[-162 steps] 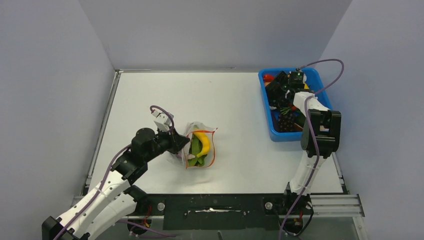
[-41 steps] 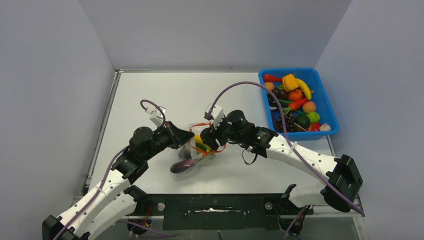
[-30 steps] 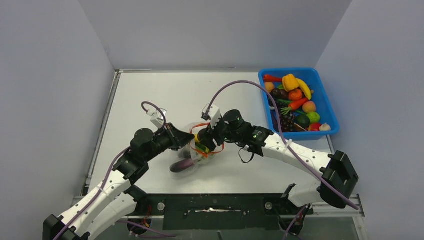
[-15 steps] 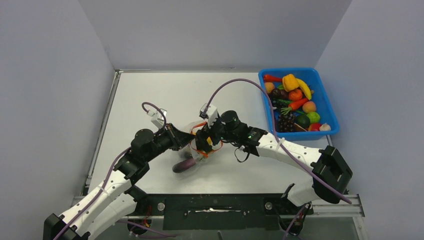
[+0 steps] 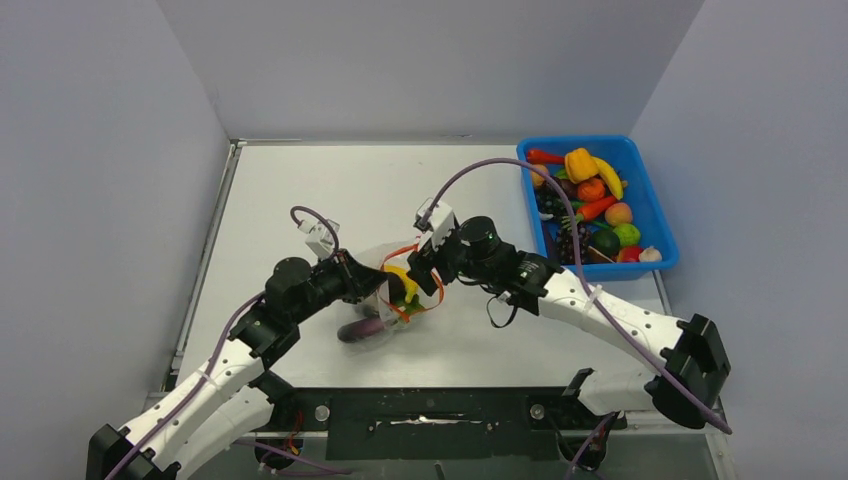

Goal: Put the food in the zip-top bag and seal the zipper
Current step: Place the fake fruit in the zipper food storage bag, then pick up the fake fruit from the bin, then place the fake fruit in the zipper food storage bag, then zip the zipper food storage bag at the center of the board.

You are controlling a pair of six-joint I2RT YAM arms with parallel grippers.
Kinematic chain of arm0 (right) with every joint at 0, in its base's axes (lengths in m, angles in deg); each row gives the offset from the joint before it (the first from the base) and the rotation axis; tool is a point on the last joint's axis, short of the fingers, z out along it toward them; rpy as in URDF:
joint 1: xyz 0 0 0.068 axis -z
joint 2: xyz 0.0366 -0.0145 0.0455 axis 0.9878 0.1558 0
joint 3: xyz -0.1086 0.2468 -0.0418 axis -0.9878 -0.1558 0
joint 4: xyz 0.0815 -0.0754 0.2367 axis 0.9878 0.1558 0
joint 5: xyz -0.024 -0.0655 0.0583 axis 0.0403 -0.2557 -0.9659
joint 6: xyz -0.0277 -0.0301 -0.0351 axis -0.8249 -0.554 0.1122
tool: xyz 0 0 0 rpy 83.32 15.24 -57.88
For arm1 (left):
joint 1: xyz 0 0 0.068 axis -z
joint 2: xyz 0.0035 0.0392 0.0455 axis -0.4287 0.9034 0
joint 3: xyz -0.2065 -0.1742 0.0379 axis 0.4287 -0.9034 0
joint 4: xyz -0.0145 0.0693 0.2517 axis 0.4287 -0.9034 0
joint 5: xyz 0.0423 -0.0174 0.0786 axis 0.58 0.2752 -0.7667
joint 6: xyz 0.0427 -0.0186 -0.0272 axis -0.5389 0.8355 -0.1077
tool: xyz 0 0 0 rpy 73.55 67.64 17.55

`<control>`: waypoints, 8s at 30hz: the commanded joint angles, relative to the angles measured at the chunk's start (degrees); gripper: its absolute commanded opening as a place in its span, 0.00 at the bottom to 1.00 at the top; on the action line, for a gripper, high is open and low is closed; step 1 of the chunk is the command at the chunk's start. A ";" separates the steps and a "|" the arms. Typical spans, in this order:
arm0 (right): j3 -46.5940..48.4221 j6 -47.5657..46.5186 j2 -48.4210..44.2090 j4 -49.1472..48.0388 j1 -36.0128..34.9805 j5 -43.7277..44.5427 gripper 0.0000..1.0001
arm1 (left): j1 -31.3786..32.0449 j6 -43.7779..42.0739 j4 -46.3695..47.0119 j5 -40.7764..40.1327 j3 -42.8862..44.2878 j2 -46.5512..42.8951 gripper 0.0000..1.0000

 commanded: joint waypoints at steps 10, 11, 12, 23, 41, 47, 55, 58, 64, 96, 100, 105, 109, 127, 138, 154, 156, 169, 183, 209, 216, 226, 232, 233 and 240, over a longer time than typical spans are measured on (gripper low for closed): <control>12.49 -4.88 -4.57 15.49 14.62 14.93 0.61 | 0.30 -10.26 0.14 2.07 5.48 3.07 0.00; 13.10 -5.46 -4.12 16.02 16.07 16.48 0.61 | 0.31 -10.31 0.70 3.21 5.30 3.47 0.00; 13.82 -5.78 -3.84 16.39 17.21 17.47 0.62 | 0.32 -10.44 1.31 4.31 5.20 3.75 0.00; 16.55 -5.95 3.24 13.25 38.09 10.95 0.65 | 0.35 -18.38 2.69 7.19 4.60 4.93 0.00; 30.40 -3.35 28.60 8.58 52.05 3.72 0.59 | 0.84 -30.88 6.23 13.47 7.95 11.49 0.00; 35.15 -3.80 35.50 7.78 52.04 4.20 0.67 | 1.15 -31.76 7.30 15.40 7.44 12.85 0.00; 37.90 -6.14 41.25 8.32 52.58 4.55 0.67 | 2.33 -28.85 11.33 19.71 7.41 13.08 0.00; 37.88 -5.93 42.57 8.11 52.79 3.65 0.66 | 2.73 -28.74 13.24 20.14 7.49 13.03 0.00; 38.32 -6.18 44.90 7.28 53.16 3.07 0.62 | 3.27 -28.45 12.37 18.25 7.15 13.15 0.00; 20.20 4.04 19.63 8.05 52.23 3.46 0.42 | 3.67 -18.53 9.88 12.51 4.60 6.97 0.00; 14.97 4.65 14.17 9.23 49.96 3.96 0.43 | 3.67 -16.36 12.23 12.38 3.26 6.32 0.00; 10.97 5.35 6.88 11.50 48.22 5.29 0.44 | 3.69 -14.41 11.32 12.63 3.74 5.97 0.00; 7.51 5.63 -0.06 12.48 45.86 5.22 0.44 | 3.76 -12.73 10.75 12.11 3.59 4.84 0.00; -6.57 11.00 -26.63 6.44 35.79 -19.71 0.44 | 3.79 -6.97 10.88 5.28 3.93 2.35 0.00; -6.24 14.56 -31.19 6.29 25.73 -19.10 0.46 | 3.87 -4.70 14.44 3.90 3.77 2.51 0.00; -6.05 13.72 -24.10 3.54 3.76 0.94 0.45 | 3.84 -2.55 15.94 5.25 4.30 4.75 0.00; -5.16 12.76 -22.11 3.60 1.93 2.08 0.46 | 3.87 -2.64 16.04 5.10 4.38 4.72 0.00; -4.25 11.62 -12.71 -0.04 -4.57 9.74 0.48 | 3.93 -1.15 16.33 7.30 5.25 5.20 0.00; -1.97 12.66 -3.91 -5.80 -4.59 12.06 0.65 | 3.99 1.80 20.54 7.65 3.87 3.80 0.00; 6.74 -18.59 -17.45 28.52 -4.53 -3.26 0.77 | 3.95 -10.57 8.21 16.85 7.44 2.43 0.00; 5.38 -34.02 -24.21 34.01 -4.96 -6.19 0.75 | 3.99 -12.94 4.90 22.98 8.82 1.27 0.00; -0.93 -41.05 -30.32 33.40 -5.11 -4.61 0.55 | 4.00 -14.12 4.81 27.46 8.95 -0.98 0.00; -3.33 -40.97 -28.98 29.70 -5.07 -7.43 0.54 | 3.97 -12.72 7.52 29.54 8.61 -0.62 0.00; -3.90 -40.56 -28.74 28.62 -5.07 -8.21 0.53 | 3.93 -12.77 7.63 29.48 8.64 -0.49 0.00; -6.12 -40.79 -28.12 24.01 -5.07 -9.35 0.53 | 3.94 -13.36 7.53 30.77 8.54 0.13 0.00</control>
